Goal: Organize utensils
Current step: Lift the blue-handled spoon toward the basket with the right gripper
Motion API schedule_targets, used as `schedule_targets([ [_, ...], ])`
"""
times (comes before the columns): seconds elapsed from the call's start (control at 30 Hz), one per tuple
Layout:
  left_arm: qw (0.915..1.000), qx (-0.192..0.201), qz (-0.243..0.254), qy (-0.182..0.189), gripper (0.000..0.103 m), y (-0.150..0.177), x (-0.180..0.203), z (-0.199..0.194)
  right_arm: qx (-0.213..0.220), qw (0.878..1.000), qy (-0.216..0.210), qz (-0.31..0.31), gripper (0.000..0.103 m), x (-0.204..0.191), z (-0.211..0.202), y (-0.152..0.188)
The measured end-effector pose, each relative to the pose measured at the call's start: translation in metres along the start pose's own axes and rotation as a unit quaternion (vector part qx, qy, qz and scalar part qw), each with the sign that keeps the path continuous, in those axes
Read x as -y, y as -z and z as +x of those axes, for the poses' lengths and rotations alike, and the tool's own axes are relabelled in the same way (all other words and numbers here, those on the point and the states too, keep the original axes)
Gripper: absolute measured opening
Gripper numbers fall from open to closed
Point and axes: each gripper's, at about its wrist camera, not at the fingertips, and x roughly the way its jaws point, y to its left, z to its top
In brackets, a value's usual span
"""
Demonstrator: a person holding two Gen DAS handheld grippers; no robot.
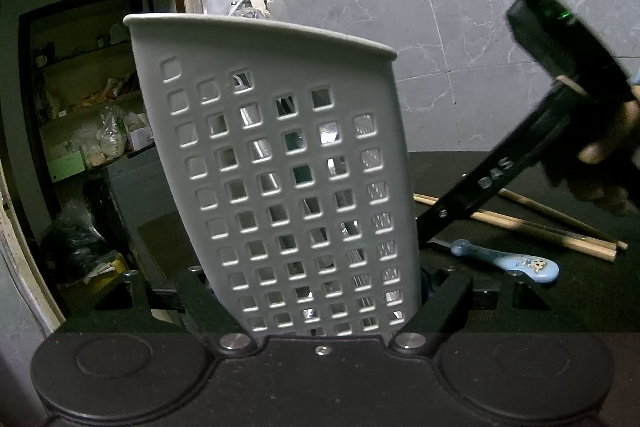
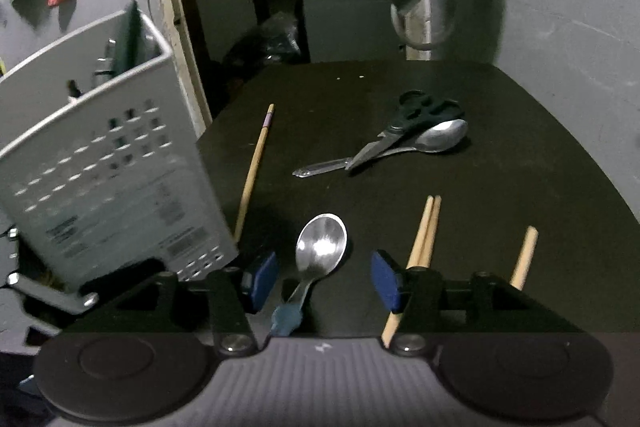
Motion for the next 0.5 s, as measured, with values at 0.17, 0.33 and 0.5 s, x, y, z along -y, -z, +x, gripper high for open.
schedule_targets([
  [0.17, 1.0, 0.0, 0.001, 0.0, 0.081, 0.0, 0.0, 0.0, -0.01, 1.0, 0.0, -0.015, 0.058, 0.0, 0.016, -0.004],
  [0.33, 1.0, -0.001, 0.002, -0.002, 0.081, -0.001, 0.002, 0.001, -0.01, 1.0, -0.004, -0.024, 0.057, -0.001, 0.02, -0.004],
  [0.5, 1.0, -0.001, 0.003, -0.002, 0.081, -0.002, 0.002, 0.002, -0.007, 0.999, -0.005, -0.037, 0.048, -0.001, 0.026, -0.007],
])
